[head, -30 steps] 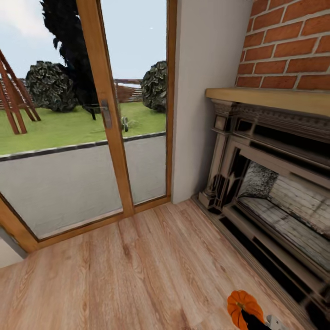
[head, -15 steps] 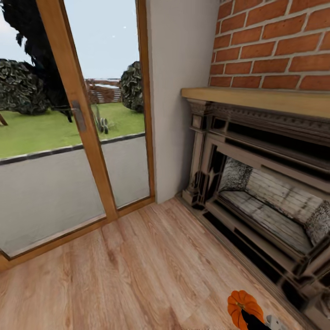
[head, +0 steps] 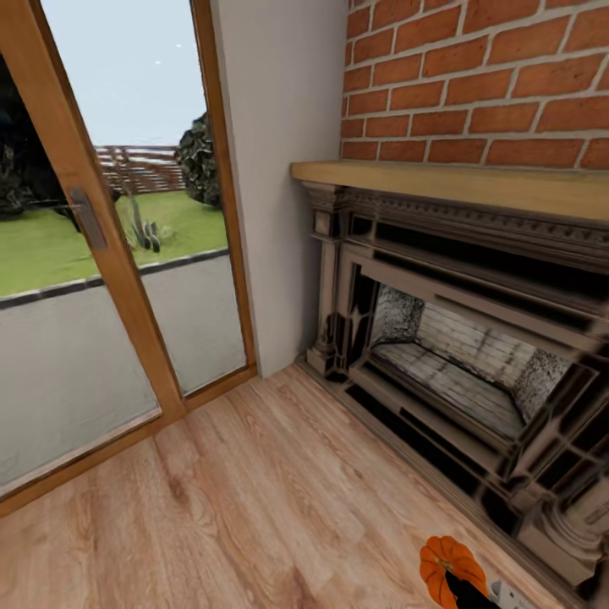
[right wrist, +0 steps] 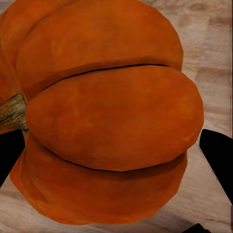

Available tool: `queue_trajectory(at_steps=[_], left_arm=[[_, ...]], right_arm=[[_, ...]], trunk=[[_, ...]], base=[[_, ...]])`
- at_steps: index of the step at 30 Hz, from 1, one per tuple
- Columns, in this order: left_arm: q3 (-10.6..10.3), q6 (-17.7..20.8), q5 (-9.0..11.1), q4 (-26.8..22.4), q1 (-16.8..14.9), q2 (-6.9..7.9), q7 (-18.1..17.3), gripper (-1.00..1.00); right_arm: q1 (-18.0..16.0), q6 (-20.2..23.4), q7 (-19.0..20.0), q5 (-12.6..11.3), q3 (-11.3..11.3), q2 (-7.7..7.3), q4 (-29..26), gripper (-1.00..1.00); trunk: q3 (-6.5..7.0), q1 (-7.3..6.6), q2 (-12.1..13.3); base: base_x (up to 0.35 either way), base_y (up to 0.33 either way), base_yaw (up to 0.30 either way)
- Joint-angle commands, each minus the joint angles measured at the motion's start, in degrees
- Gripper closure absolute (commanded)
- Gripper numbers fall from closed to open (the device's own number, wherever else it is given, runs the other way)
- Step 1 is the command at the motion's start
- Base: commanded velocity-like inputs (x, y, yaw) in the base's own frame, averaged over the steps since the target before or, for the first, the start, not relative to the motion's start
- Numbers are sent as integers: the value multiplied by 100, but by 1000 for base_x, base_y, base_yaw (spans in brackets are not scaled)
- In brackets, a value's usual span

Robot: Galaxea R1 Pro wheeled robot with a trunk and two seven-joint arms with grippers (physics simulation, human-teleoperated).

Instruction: Place each of the two pumpkins and all three candles from the living room inside a cabinet in the living room (use any cabinet), then make sure every cabinet is closed, and position the cauldron so it is next to a table in the living room.

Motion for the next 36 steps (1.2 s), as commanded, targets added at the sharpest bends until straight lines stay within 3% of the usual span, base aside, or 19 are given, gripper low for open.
queue_trajectory(at_steps=[1,36], left_arm=[[-49,39,52,-19,1,4,26,-100],[-49,39,52,-17,1,4,26,-100]], right_arm=[[-7,-19,25,-61,34,-1,8,100],[-7,-28,34,-52,34,8,1,100]], trunk=[[-5,0,-4],[-5,0,-4]], base=[[0,0,-273],[0,0,-243]])
